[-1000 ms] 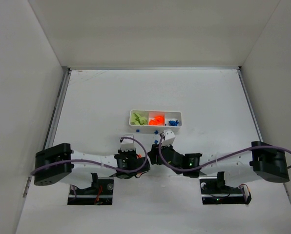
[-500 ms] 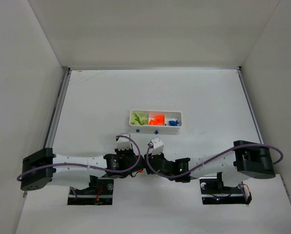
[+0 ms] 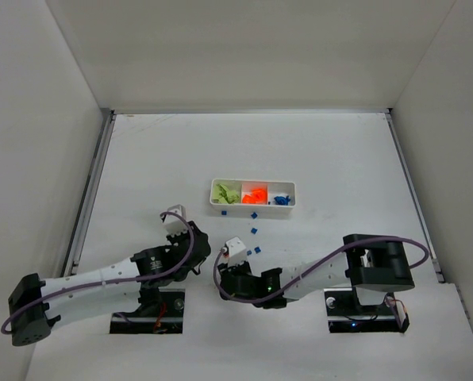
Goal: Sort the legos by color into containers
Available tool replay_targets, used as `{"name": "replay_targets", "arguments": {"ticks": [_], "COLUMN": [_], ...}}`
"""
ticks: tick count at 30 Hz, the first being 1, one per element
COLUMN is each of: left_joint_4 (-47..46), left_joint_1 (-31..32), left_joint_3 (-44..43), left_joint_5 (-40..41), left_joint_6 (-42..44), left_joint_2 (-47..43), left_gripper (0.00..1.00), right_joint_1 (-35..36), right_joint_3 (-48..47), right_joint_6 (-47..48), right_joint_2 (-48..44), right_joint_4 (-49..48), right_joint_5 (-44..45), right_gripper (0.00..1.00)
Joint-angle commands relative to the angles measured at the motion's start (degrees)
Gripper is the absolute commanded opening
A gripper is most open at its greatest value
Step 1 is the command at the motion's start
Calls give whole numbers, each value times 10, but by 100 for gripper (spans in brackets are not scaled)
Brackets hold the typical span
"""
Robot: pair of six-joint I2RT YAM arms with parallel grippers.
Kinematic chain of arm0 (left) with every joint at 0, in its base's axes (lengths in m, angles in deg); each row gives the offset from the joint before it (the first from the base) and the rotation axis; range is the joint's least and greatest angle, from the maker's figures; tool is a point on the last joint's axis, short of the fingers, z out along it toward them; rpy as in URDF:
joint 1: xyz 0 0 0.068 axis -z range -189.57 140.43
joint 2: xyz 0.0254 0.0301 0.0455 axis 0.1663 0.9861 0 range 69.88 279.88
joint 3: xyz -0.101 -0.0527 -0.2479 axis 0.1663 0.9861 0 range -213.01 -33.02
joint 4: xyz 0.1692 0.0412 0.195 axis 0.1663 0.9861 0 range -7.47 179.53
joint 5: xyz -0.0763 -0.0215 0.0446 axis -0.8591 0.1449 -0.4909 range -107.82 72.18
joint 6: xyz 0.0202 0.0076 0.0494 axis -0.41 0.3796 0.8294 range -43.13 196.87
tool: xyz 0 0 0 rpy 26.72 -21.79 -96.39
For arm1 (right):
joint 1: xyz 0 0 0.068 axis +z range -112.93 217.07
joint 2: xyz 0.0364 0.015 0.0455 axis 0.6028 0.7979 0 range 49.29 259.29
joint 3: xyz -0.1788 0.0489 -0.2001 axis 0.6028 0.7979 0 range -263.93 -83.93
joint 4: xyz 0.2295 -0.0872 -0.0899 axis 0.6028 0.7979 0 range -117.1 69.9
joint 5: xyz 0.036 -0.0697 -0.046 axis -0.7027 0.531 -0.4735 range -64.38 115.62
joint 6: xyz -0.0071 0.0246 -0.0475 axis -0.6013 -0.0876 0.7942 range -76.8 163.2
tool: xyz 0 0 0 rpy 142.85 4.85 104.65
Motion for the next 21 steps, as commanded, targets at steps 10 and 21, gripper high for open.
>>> {"name": "replay_targets", "arguments": {"ticks": [10,21], "left_joint_4": [-10,-47], "left_joint_1": [-3,20], "left_joint_3": [4,24], "left_joint_5": [-15,-25], "left_joint_6": [27,31], "left_joint_2": [27,33], "left_gripper": [34,40], "right_joint_1": [20,20], "right_joint_3": [-5,45], "right_joint_6": [-60,-71], "right_joint_2": [6,-123], "right_joint_4": [67,92], "right_joint_5": [37,89], "right_gripper": [33,22]}}
